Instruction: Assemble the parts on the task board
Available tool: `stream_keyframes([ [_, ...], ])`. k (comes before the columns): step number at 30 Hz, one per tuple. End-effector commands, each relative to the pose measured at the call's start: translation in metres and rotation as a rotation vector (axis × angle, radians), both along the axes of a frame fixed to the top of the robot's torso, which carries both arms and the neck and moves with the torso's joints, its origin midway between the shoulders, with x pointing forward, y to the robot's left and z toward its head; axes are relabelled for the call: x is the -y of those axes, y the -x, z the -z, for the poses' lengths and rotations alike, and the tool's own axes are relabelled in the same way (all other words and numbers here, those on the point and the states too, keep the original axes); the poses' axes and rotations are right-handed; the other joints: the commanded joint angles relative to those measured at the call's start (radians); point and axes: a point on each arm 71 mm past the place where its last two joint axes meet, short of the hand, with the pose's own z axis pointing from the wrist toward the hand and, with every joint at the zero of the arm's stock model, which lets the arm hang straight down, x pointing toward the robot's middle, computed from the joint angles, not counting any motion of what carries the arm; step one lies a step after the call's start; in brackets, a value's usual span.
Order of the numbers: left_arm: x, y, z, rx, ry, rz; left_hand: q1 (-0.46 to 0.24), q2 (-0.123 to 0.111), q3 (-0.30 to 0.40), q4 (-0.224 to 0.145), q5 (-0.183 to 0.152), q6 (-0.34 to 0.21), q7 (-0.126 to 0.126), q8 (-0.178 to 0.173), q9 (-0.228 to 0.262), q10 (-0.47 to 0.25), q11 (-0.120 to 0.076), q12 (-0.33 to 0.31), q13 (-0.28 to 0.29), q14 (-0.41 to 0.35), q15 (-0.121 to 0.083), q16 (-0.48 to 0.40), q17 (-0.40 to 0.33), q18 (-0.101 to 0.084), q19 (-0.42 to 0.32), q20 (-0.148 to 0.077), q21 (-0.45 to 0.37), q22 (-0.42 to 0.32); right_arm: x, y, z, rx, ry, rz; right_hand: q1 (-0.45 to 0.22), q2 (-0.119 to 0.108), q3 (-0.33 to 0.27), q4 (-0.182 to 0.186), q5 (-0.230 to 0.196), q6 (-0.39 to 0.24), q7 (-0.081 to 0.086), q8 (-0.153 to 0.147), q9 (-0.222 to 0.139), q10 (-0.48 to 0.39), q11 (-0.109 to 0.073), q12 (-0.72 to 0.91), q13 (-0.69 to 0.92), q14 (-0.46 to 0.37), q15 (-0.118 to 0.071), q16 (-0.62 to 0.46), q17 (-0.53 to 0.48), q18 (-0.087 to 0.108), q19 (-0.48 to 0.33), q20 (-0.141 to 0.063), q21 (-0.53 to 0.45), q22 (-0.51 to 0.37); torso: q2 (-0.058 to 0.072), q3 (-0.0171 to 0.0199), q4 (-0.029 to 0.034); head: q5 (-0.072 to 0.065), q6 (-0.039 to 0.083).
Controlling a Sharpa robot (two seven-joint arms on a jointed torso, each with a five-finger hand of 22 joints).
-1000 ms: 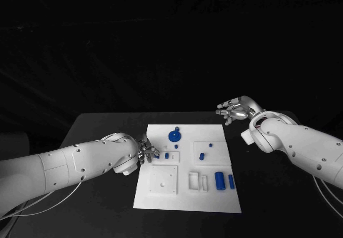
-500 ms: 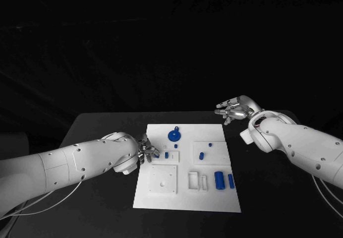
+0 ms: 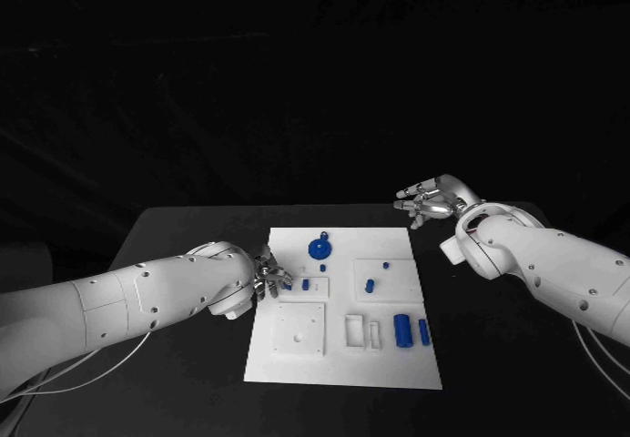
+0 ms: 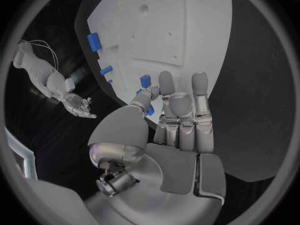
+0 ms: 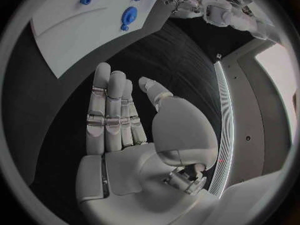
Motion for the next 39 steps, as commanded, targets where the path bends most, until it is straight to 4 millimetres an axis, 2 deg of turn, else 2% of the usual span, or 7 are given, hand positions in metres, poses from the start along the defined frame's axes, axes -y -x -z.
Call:
stream_keyframes([
  [1,0.0020,0.0038,0.0071,-0.036,-0.017,0.018,0.012,0.003,0.001,0.006,-0.006,0.145,-0.103,0.004,-0.001,0.040,-0.018,0.007,0.001,-0.002,-0.003,0.005,0.002,-0.003,0.006,-0.002,-0.006,0.014,-0.0018,0.0004,0.0001,-0.004,-0.001,-0.015,-0.006,0.003,0.000,-0.006,0.006,-0.005,0.003,0.001,-0.001,-0.006,-0.001,0.000,-0.001,-0.005,0.005,-0.002,-0.001,0.001,0.021,0.006,0.005,-0.001,0.000,-0.0002,0.0004,-0.001,0.000],
  [12,0.0041,0.0033,0.0082,-0.049,-0.036,0.037,0.018,0.003,0.002,0.006,-0.011,0.146,-0.103,0.004,-0.002,0.041,-0.018,0.006,0.003,-0.002,-0.003,0.006,0.002,-0.003,0.006,-0.002,-0.007,0.015,-0.0021,0.0004,0.0000,-0.004,-0.001,-0.016,-0.006,0.003,0.000,-0.006,0.006,-0.005,0.003,0.001,-0.001,-0.006,-0.001,0.000,-0.001,-0.005,0.005,-0.002,-0.001,0.001,0.021,0.006,0.005,-0.001,0.000,0.0001,-0.0003,-0.001,-0.002],
  [17,0.0048,0.0036,0.0091,-0.064,-0.038,0.041,0.019,0.003,-0.006,0.013,-0.044,0.145,-0.103,0.003,-0.004,0.041,-0.017,0.005,0.004,-0.002,-0.002,0.004,0.002,-0.004,0.006,-0.001,-0.010,0.014,-0.0019,0.0005,0.0000,-0.003,-0.001,-0.016,-0.006,0.003,0.000,-0.006,0.006,-0.005,0.003,0.001,-0.001,-0.006,-0.001,0.000,-0.001,-0.005,0.005,-0.002,-0.001,0.001,0.021,0.006,0.005,-0.001,0.000,-0.0001,0.0004,-0.002,-0.002],
  [34,0.0063,0.0034,0.0118,-0.077,-0.039,0.044,0.024,-0.003,-0.021,0.025,-0.062,0.147,-0.105,0.003,-0.006,0.041,-0.017,0.005,0.007,-0.002,-0.002,0.004,0.002,-0.005,0.008,-0.001,-0.015,0.014,-0.0028,0.0008,-0.0003,-0.002,-0.002,-0.019,-0.007,0.003,-0.002,-0.004,0.006,-0.004,0.003,0.001,-0.001,-0.007,-0.001,0.001,-0.001,-0.005,0.005,-0.002,-0.002,0.001,0.020,0.006,0.008,-0.006,0.000,-0.0001,0.0002,-0.003,-0.003],
  [35,0.0063,0.0034,0.0119,-0.077,-0.039,0.043,0.021,-0.007,-0.031,0.032,-0.081,0.148,-0.106,0.004,-0.005,0.041,-0.018,0.005,0.007,-0.002,-0.002,0.004,0.002,-0.005,0.008,-0.001,-0.015,0.013,-0.0029,0.0008,-0.0003,-0.002,-0.002,-0.019,-0.007,0.003,-0.002,-0.004,0.006,-0.004,0.003,0.001,-0.001,-0.007,-0.001,0.001,-0.001,-0.005,0.005,-0.002,-0.002,0.001,0.020,0.006,0.008,-0.006,0.000,-0.0001,0.0002,-0.003,-0.003],
  [36,0.0063,0.0033,0.0120,-0.078,-0.040,0.043,0.021,-0.007,-0.040,0.039,-0.126,0.148,-0.107,0.003,-0.005,0.041,-0.018,0.005,0.007,-0.002,-0.002,0.003,0.001,-0.006,0.008,-0.001,-0.016,0.013,-0.0029,0.0008,-0.0003,-0.002,-0.002,-0.019,-0.007,0.003,-0.002,-0.004,0.006,-0.004,0.003,0.001,-0.001,-0.007,-0.001,0.001,-0.001,-0.005,0.005,-0.002,-0.002,0.001,0.020,0.006,0.008,-0.006,0.000,-0.0001,0.0002,-0.003,-0.003],
  [39,0.0061,0.0031,0.0123,-0.081,-0.042,0.042,0.026,-0.018,-0.080,0.074,-0.167,0.147,-0.109,0.002,-0.007,0.042,-0.019,0.001,0.007,-0.002,-0.003,-0.001,-0.001,-0.008,0.010,-0.001,-0.022,0.010,-0.0030,0.0008,-0.0003,-0.002,-0.002,-0.020,-0.007,0.003,-0.002,-0.004,0.006,-0.004,0.003,0.001,-0.001,-0.007,-0.001,0.001,-0.001,-0.005,0.005,-0.002,-0.002,0.001,0.020,0.006,0.008,-0.006,0.000,-0.0001,0.0004,-0.003,-0.004],
])
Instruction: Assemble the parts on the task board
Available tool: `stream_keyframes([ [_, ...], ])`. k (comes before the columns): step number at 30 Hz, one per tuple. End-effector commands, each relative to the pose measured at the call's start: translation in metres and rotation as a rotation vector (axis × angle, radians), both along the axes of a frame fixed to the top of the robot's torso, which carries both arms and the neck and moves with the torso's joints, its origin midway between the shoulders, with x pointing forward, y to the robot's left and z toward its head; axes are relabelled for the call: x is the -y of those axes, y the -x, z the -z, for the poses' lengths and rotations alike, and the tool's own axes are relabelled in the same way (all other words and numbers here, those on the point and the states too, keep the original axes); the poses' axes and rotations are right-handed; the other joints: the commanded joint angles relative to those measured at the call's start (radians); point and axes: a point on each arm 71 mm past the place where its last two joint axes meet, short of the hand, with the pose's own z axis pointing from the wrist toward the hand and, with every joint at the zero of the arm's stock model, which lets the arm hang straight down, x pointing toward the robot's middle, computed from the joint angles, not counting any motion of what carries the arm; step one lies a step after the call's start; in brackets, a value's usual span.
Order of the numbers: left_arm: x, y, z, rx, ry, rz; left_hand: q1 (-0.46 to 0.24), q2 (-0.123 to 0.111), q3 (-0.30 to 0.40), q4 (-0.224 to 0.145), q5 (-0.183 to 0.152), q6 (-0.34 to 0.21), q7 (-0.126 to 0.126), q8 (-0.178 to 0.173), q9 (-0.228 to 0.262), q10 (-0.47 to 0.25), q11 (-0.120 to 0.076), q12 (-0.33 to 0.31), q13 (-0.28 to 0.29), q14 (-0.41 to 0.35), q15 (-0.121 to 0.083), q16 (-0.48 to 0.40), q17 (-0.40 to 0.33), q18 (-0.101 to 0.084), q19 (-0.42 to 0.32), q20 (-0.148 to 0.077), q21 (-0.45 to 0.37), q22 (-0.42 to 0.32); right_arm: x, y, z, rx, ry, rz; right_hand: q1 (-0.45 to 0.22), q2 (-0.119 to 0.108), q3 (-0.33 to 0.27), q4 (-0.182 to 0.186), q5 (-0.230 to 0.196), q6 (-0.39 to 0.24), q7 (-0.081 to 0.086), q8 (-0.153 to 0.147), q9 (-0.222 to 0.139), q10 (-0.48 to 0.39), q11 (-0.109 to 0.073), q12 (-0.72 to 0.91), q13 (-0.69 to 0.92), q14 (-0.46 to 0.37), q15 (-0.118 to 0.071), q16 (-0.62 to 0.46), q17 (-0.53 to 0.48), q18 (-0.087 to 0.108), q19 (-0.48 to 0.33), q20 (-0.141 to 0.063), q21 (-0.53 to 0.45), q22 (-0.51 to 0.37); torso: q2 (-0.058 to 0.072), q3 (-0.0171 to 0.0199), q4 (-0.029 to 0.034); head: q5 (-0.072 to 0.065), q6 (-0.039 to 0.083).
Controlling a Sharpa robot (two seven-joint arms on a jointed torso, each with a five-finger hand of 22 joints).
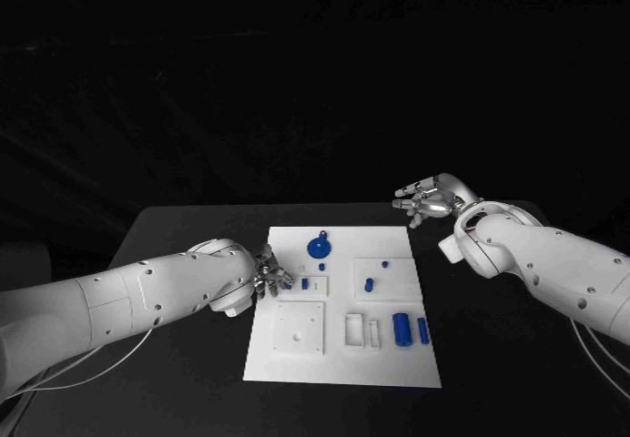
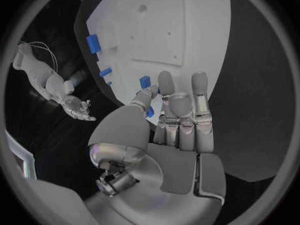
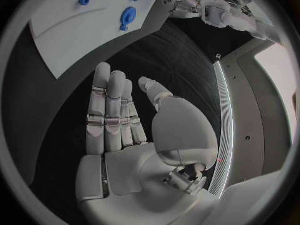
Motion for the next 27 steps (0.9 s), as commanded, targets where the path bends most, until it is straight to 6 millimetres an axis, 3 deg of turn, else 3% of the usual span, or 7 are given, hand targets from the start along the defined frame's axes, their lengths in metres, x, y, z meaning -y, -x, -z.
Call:
stream_keyframes([
  [1,0.0031,0.0067,0.0114,-0.066,-0.023,0.022,-0.002,-0.022,-0.033,0.028,-0.043,0.120,-0.098,-0.003,-0.005,0.036,-0.020,-0.001,0.000,-0.002,-0.007,-0.002,-0.003,-0.009,0.009,0.000,-0.007,0.010,-0.0017,0.0004,0.0000,-0.003,-0.001,-0.015,-0.007,0.004,-0.002,-0.004,0.006,-0.004,0.003,0.001,-0.001,-0.007,-0.001,0.001,-0.001,-0.005,0.005,-0.002,-0.001,0.001,0.020,0.006,0.002,-0.001,0.000,0.0000,0.0001,0.000,-0.001],
  [3,0.0028,0.0064,0.0115,-0.067,-0.025,0.019,0.004,-0.032,-0.061,0.058,-0.090,0.121,-0.099,-0.003,-0.008,0.036,-0.021,-0.002,0.000,-0.002,-0.007,-0.004,-0.004,-0.011,0.009,0.000,-0.012,0.008,-0.0017,0.0004,0.0000,-0.003,-0.001,-0.016,-0.007,0.004,-0.002,-0.004,0.006,-0.004,0.003,0.001,-0.001,-0.007,-0.001,0.001,-0.001,-0.005,0.005,-0.002,-0.001,0.001,0.020,0.006,0.002,-0.001,0.000,0.0004,-0.0002,0.000,-0.002],
  [7,0.0020,0.0058,0.0120,-0.069,-0.029,0.015,0.028,-0.040,-0.093,0.099,-0.106,0.123,-0.100,-0.003,-0.014,0.035,-0.020,-0.004,0.001,-0.002,-0.007,-0.005,-0.004,-0.013,0.011,0.000,-0.019,0.009,-0.0018,0.0003,0.0001,-0.003,-0.001,-0.016,-0.007,0.004,-0.002,-0.004,0.006,-0.004,0.003,0.001,-0.001,-0.007,-0.001,0.001,-0.001,-0.005,0.005,-0.002,-0.001,0.001,0.020,0.006,0.002,-0.001,0.000,0.0002,-0.0004,-0.001,-0.002],
  [12,0.0013,0.0053,0.0128,-0.071,-0.032,0.012,0.031,-0.049,-0.127,0.136,-0.165,0.127,-0.101,-0.003,-0.017,0.035,-0.020,-0.005,0.002,-0.003,-0.007,-0.006,-0.003,-0.013,0.012,0.000,-0.025,0.011,-0.0021,0.0003,0.0001,-0.003,-0.001,-0.016,-0.007,0.004,-0.002,-0.004,0.006,-0.004,0.003,0.001,-0.001,-0.007,-0.001,0.001,-0.001,-0.005,0.005,-0.002,-0.001,0.001,0.020,0.006,0.002,-0.001,0.000,0.0000,0.0002,-0.002,-0.002],
  [24,-0.0034,0.0046,0.0134,-0.066,-0.032,-0.001,0.041,-0.052,-0.144,0.155,-0.170,0.127,-0.100,-0.003,-0.018,0.035,-0.020,-0.007,0.001,-0.003,-0.007,-0.008,-0.003,-0.013,0.015,0.000,-0.030,0.012,-0.0020,0.0002,0.0003,-0.004,-0.001,-0.016,-0.007,0.004,-0.002,-0.004,0.006,-0.004,0.003,0.001,-0.001,-0.007,-0.001,0.001,-0.001,-0.005,0.005,-0.002,-0.001,0.001,0.020,0.006,0.002,-0.001,0.000,-0.0008,0.0004,-0.003,-0.004],
  [26,-0.0039,0.0046,0.0135,-0.066,-0.032,-0.001,0.033,-0.057,-0.152,0.163,-0.205,0.129,-0.100,-0.002,-0.018,0.035,-0.020,-0.007,0.001,-0.003,-0.007,-0.009,-0.004,-0.013,0.015,0.000,-0.031,0.012,-0.0021,0.0001,0.0003,-0.004,-0.001,-0.017,-0.007,0.004,-0.002,-0.004,0.006,-0.004,0.003,0.001,-0.001,-0.007,-0.001,0.001,-0.001,-0.005,0.005,-0.002,-0.001,0.001,0.020,0.006,0.002,-0.001,0.000,-0.0005,0.0004,-0.003,-0.004],
  [27,-0.0041,0.0047,0.0136,-0.067,-0.031,0.000,0.026,-0.063,-0.161,0.171,-0.252,0.130,-0.100,-0.002,-0.017,0.035,-0.020,-0.008,0.001,-0.003,-0.007,-0.009,-0.004,-0.013,0.015,0.000,-0.031,0.012,-0.0021,0.0002,0.0004,-0.004,-0.001,-0.017,-0.007,0.004,-0.002,-0.004,0.006,-0.004,0.003,0.001,-0.001,-0.007,-0.001,0.001,-0.001,-0.005,0.005,-0.002,-0.001,0.001,0.020,0.006,0.002,-0.001,0.000,-0.0004,0.0003,-0.003,-0.004],
])
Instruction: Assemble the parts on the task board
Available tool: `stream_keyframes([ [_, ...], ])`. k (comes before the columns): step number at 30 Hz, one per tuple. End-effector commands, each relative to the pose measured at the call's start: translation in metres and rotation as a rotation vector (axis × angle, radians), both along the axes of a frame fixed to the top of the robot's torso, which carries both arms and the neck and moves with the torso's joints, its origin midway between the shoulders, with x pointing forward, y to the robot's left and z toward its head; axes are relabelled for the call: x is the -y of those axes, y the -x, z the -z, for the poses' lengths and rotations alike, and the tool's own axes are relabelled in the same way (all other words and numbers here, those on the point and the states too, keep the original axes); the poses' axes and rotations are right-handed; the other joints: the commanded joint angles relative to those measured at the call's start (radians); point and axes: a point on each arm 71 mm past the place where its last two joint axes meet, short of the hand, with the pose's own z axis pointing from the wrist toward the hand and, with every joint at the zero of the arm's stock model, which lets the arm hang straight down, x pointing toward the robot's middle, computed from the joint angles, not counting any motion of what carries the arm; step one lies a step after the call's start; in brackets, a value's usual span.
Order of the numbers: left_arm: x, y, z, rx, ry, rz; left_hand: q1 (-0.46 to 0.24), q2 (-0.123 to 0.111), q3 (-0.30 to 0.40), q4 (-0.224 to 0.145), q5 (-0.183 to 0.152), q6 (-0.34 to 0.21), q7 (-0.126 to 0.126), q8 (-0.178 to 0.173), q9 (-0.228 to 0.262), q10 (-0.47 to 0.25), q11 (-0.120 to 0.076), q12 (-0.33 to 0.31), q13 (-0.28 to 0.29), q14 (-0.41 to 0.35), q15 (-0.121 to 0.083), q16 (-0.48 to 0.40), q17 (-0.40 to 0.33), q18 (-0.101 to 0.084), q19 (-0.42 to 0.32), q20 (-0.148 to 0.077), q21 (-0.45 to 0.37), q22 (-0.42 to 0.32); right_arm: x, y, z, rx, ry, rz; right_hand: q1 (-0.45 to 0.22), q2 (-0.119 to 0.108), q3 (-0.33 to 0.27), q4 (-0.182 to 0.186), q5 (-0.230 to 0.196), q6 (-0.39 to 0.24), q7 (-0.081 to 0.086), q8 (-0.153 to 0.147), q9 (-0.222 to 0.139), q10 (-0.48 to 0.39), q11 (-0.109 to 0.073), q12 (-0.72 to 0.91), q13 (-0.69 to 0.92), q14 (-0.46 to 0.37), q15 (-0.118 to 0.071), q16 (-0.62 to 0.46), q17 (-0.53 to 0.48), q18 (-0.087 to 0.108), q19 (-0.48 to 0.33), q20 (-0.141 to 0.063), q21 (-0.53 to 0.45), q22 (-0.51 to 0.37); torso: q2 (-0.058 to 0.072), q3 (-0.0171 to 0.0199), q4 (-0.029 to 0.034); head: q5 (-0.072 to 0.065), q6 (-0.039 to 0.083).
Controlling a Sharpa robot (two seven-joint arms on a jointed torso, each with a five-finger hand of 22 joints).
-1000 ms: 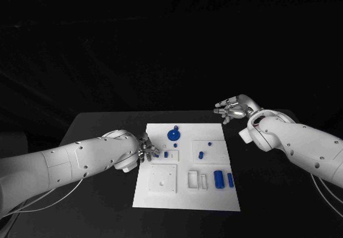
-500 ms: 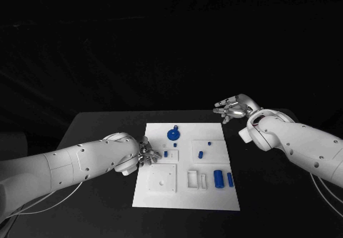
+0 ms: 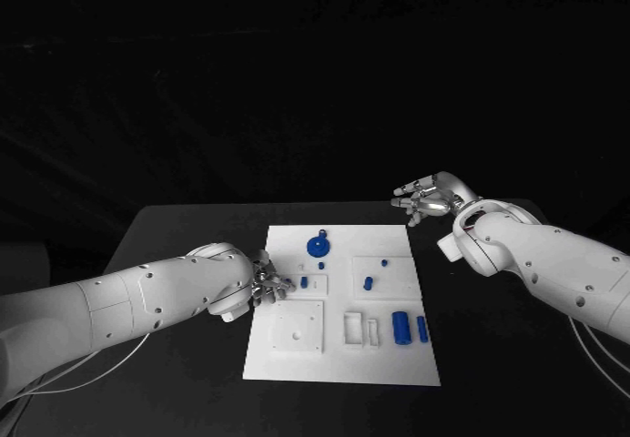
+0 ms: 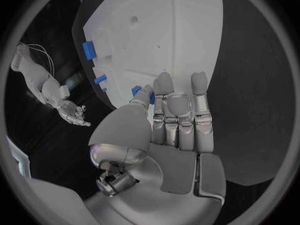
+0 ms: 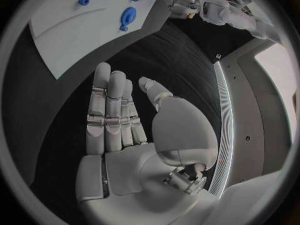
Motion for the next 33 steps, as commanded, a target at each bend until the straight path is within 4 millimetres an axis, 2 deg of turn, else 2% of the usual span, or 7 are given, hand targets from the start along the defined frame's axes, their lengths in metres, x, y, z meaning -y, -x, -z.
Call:
stream_keyframes([
  [1,0.000,0.001,0.001,-0.013,-0.001,0.006,-0.020,-0.027,-0.021,0.022,-0.121,0.009,-0.002,0.003,0.001,0.051,-0.004,-0.004,0.000,-0.004,-0.006,-0.005,-0.002,-0.013,0.006,0.002,-0.005,0.012,-0.002,0.000,0.000,-0.003,-0.001,-0.016,-0.007,0.003,-0.002,-0.004,0.006,-0.004,0.003,0.001,-0.001,-0.007,-0.001,0.001,-0.001,-0.005,0.005,-0.002,-0.001,0.001,0.020,0.006,0.003,-0.001,0.000,0.0008,0.0000,0.000,0.000],
  [4,0.000,0.001,0.001,-0.016,0.000,0.009,-0.024,-0.052,-0.023,0.043,-0.183,0.010,0.000,0.004,0.005,0.052,-0.003,-0.007,0.000,-0.004,-0.005,-0.007,-0.002,-0.013,0.005,0.003,-0.007,0.012,-0.002,0.000,0.000,-0.003,-0.001,-0.016,-0.007,0.003,-0.002,-0.004,0.006,-0.004,0.003,0.001,-0.001,-0.007,-0.001,0.001,-0.001,-0.005,0.005,-0.002,-0.001,0.001,0.020,0.006,0.003,-0.001,0.000,0.0007,0.0002,-0.001,-0.001],
  [6,-0.001,0.002,0.002,-0.020,0.001,0.013,-0.013,-0.091,0.010,0.077,-0.189,0.009,0.001,0.003,0.013,0.050,-0.002,-0.010,0.000,-0.005,-0.005,-0.010,-0.004,-0.012,0.006,0.004,-0.011,0.012,-0.002,0.000,0.000,-0.003,-0.001,-0.017,-0.007,0.003,-0.002,-0.004,0.006,-0.004,0.003,0.001,-0.001,-0.007,-0.001,0.001,-0.001,-0.005,0.005,-0.002,-0.001,0.001,0.020,0.006,0.003,-0.001,0.000,0.0003,0.0000,0.000,-0.001],
  [17,-0.005,0.008,0.001,-0.055,0.059,0.023,0.009,-0.159,0.033,0.089,-0.206,-0.068,0.028,-0.005,-0.001,0.046,0.014,-0.098,-0.034,-0.041,0.009,-0.050,-0.030,-0.015,-0.022,0.014,-0.042,0.004,-0.002,0.000,0.001,-0.005,0.000,-0.017,-0.007,0.003,-0.002,-0.004,0.006,-0.004,0.003,0.001,-0.001,-0.007,-0.001,0.001,-0.001,-0.005,0.005,-0.002,-0.001,0.001,0.020,0.006,0.003,-0.001,-0.001,0.0005,0.0002,-0.004,0.003],
  [26,-0.014,0.008,-0.017,-0.043,0.200,0.027,0.054,-0.105,0.016,0.032,-0.192,-0.201,0.085,-0.009,-0.194,-0.045,0.060,-0.296,-0.103,-0.148,0.057,-0.121,-0.100,-0.011,-0.087,0.055,-0.131,-0.033,0.001,0.000,0.002,-0.003,0.001,-0.010,-0.007,0.003,-0.002,-0.004,0.008,-0.005,0.004,0.001,-0.001,-0.010,0.000,-0.001,-0.002,-0.008,0.005,-0.004,-0.002,0.001,0.018,0.007,0.003,-0.006,0.000,0.0014,0.0005,-0.007,0.005],
  [30,-0.017,0.007,-0.033,0.005,0.266,0.050,0.136,-0.052,0.017,-0.015,-0.169,-0.206,0.096,-0.010,-0.313,-0.105,0.095,-0.419,-0.117,-0.219,0.106,-0.360,-0.261,-0.003,-0.191,0.110,-0.188,-0.214,0.004,0.000,0.002,-0.002,0.002,0.000,-0.007,0.002,-0.002,-0.004,0.007,-0.004,0.003,0.001,-0.001,-0.011,0.000,-0.002,-0.003,-0.009,0.006,-0.005,-0.003,0.000,0.016,0.008,0.002,-0.007,0.000,0.0000,-0.0001,-0.013,0.006],
  [33,-0.017,0.006,-0.047,0.083,0.316,0.100,0.196,-0.033,0.041,-0.055,-0.117,-0.200,0.107,-0.008,-0.358,-0.138,0.105,-0.428,-0.120,-0.220,0.118,-0.456,-0.316,-0.001,-0.215,0.122,-0.187,-0.320,0.007,0.000,0.002,-0.001,0.003,0.009,-0.008,0.002,-0.003,-0.004,0.007,0.001,0.003,0.001,-0.001,-0.013,0.000,-0.003,-0.003,-0.010,0.006,-0.006,-0.004,0.000,0.014,0.008,0.001,-0.007,0.000,-0.0019,0.0034,-0.016,0.008],
])
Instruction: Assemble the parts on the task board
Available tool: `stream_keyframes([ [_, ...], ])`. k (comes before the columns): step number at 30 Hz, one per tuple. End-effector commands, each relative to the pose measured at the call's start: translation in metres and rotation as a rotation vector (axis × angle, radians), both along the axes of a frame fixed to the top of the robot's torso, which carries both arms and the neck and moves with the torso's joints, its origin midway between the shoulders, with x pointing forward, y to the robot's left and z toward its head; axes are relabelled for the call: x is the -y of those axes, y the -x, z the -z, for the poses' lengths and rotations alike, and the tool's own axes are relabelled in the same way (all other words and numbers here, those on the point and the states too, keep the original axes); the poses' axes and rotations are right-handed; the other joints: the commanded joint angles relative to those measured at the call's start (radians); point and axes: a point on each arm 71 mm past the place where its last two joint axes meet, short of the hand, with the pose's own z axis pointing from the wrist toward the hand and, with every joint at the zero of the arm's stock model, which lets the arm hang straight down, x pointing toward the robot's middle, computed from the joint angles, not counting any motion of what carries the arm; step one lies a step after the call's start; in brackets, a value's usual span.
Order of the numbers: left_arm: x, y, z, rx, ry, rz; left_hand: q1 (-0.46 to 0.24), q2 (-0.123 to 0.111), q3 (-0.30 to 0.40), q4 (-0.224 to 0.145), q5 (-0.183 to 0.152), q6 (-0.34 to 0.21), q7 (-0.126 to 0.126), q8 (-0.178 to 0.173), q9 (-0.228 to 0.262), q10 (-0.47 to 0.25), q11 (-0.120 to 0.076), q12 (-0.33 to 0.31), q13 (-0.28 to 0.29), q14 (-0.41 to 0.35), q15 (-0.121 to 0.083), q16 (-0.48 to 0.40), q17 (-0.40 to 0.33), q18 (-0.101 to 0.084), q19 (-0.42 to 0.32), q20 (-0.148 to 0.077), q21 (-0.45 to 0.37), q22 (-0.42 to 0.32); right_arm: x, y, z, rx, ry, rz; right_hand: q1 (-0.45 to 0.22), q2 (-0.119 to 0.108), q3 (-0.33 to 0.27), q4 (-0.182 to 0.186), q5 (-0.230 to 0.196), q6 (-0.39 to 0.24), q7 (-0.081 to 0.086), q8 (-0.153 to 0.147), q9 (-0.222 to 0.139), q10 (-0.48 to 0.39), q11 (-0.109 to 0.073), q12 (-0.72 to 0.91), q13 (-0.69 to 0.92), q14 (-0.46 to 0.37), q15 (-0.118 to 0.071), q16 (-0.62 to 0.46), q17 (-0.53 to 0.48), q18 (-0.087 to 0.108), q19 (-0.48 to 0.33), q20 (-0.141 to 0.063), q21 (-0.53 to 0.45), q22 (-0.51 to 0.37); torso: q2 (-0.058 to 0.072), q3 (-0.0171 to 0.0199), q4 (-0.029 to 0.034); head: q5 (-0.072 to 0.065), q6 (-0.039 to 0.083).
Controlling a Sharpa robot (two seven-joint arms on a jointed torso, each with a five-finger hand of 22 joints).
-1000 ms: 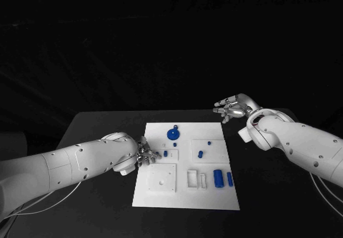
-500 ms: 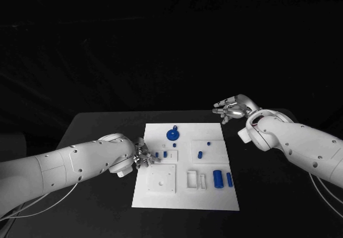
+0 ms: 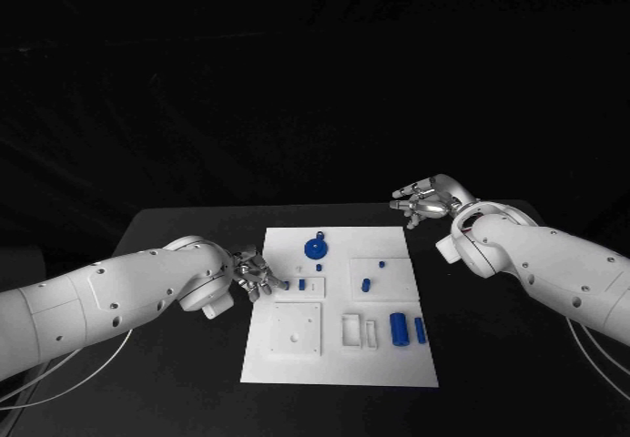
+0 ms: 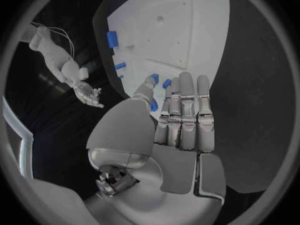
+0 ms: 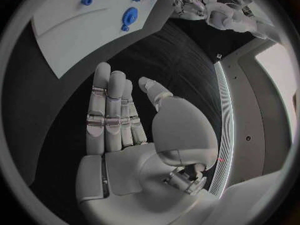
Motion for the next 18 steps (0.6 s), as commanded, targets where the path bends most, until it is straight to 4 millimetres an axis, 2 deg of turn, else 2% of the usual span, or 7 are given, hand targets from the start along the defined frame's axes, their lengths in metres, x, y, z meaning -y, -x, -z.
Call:
stream_keyframes([
  [1,0.010,0.001,-0.019,0.127,0.125,0.110,0.078,0.013,0.036,-0.054,0.084,0.002,0.015,-0.004,-0.031,-0.025,0.004,-0.006,-0.002,0.012,0.004,-0.054,-0.031,0.004,-0.003,0.000,-0.003,-0.060,0.003,0.000,0.000,0.004,-0.001,0.002,-0.008,0.002,-0.003,-0.004,0.003,0.001,0.002,0.001,-0.001,-0.005,0.000,-0.003,-0.002,-0.006,0.003,-0.006,-0.001,0.000,0.011,0.004,0.001,-0.002,0.000,-0.0024,0.0034,-0.005,0.001],
  [4,0.014,0.002,-0.033,0.235,0.143,0.168,0.119,-0.001,0.067,-0.113,0.063,0.009,0.025,-0.003,-0.060,-0.014,0.003,-0.005,-0.002,0.031,0.001,-0.081,-0.042,0.011,0.007,-0.006,0.004,-0.069,0.005,-0.001,0.000,0.006,-0.002,0.006,-0.008,0.002,-0.003,-0.004,0.003,0.002,0.002,0.001,-0.001,-0.006,0.000,-0.003,-0.002,-0.006,0.002,-0.006,-0.001,0.000,0.011,0.004,0.001,-0.002,0.001,-0.0010,0.0022,-0.005,0.004],
  [8,0.021,0.000,-0.048,0.396,0.164,0.213,0.130,-0.003,0.079,-0.155,0.060,0.026,0.026,-0.001,-0.090,-0.012,0.002,-0.005,-0.002,0.047,-0.002,-0.107,-0.047,0.015,-0.001,-0.009,0.018,-0.023,0.005,-0.001,0.000,0.018,-0.006,0.017,-0.005,-0.001,-0.001,-0.007,0.005,0.004,0.003,0.001,-0.001,-0.021,0.003,-0.012,-0.006,-0.018,0.006,-0.012,-0.005,0.000,0.002,0.007,-0.005,-0.006,0.001,-0.0010,-0.0004,-0.004,0.005],
  [11,0.028,-0.003,-0.056,0.521,0.171,0.230,0.140,0.000,0.078,-0.166,0.053,0.030,0.030,-0.003,-0.100,-0.026,0.008,-0.009,-0.004,0.057,-0.001,-0.116,-0.048,0.020,-0.002,-0.011,0.027,0.009,0.005,-0.001,-0.001,0.031,-0.010,0.028,0.007,-0.005,0.026,-0.030,0.006,0.001,0.011,-0.001,-0.002,-0.030,0.019,-0.151,-0.143,-0.059,0.024,-0.062,-0.057,0.003,-0.038,0.023,-0.038,-0.030,0.001,-0.0017,-0.0003,-0.006,0.007],
  [14,0.037,-0.006,-0.060,0.609,0.166,0.261,0.144,0.001,0.079,-0.172,0.034,0.028,0.032,-0.004,-0.107,-0.064,0.019,-0.009,-0.005,0.085,-0.003,-0.123,-0.047,0.032,0.012,-0.014,0.042,0.034,0.004,-0.002,-0.001,0.038,-0.020,0.034,0.012,-0.004,0.041,-0.044,0.009,0.001,0.019,0.000,-0.001,-0.074,0.047,-0.284,-0.262,-0.086,0.040,-0.101,-0.110,0.004,-0.071,0.034,-0.051,-0.052,0.002,-0.0032,0.0001,-0.006,0.008],
  [16,0.042,-0.008,-0.060,0.648,0.153,0.284,0.145,0.001,0.082,-0.177,0.031,0.030,0.033,-0.006,-0.111,-0.077,0.022,-0.010,-0.005,0.103,-0.005,-0.129,-0.047,0.038,0.018,-0.014,0.050,0.053,0.005,-0.002,-0.001,0.038,-0.027,0.035,0.011,-0.005,0.051,-0.061,0.006,0.002,0.023,0.003,-0.001,-0.022,0.066,-0.436,-0.444,-0.086,0.051,-0.113,-0.153,0.019,-0.089,0.048,-0.043,-0.065,0.002,-0.0031,0.0000,-0.007,0.009],
  [18,0.047,-0.010,-0.059,0.677,0.132,0.309,0.146,0.000,0.085,-0.181,0.025,0.028,0.034,-0.006,-0.114,-0.092,0.027,-0.011,-0.005,0.104,-0.003,-0.139,-0.047,0.041,0.014,-0.012,0.051,0.064,0.005,-0.002,-0.001,0.036,-0.037,0.036,0.010,-0.001,0.053,-0.068,0.006,0.007,0.026,0.000,-0.001,-0.017,0.076,-0.485,-0.512,-0.119,0.062,-0.136,-0.185,0.017,-0.124,0.058,-0.050,-0.081,0.002,-0.0019,0.0001,-0.006,0.009],
])
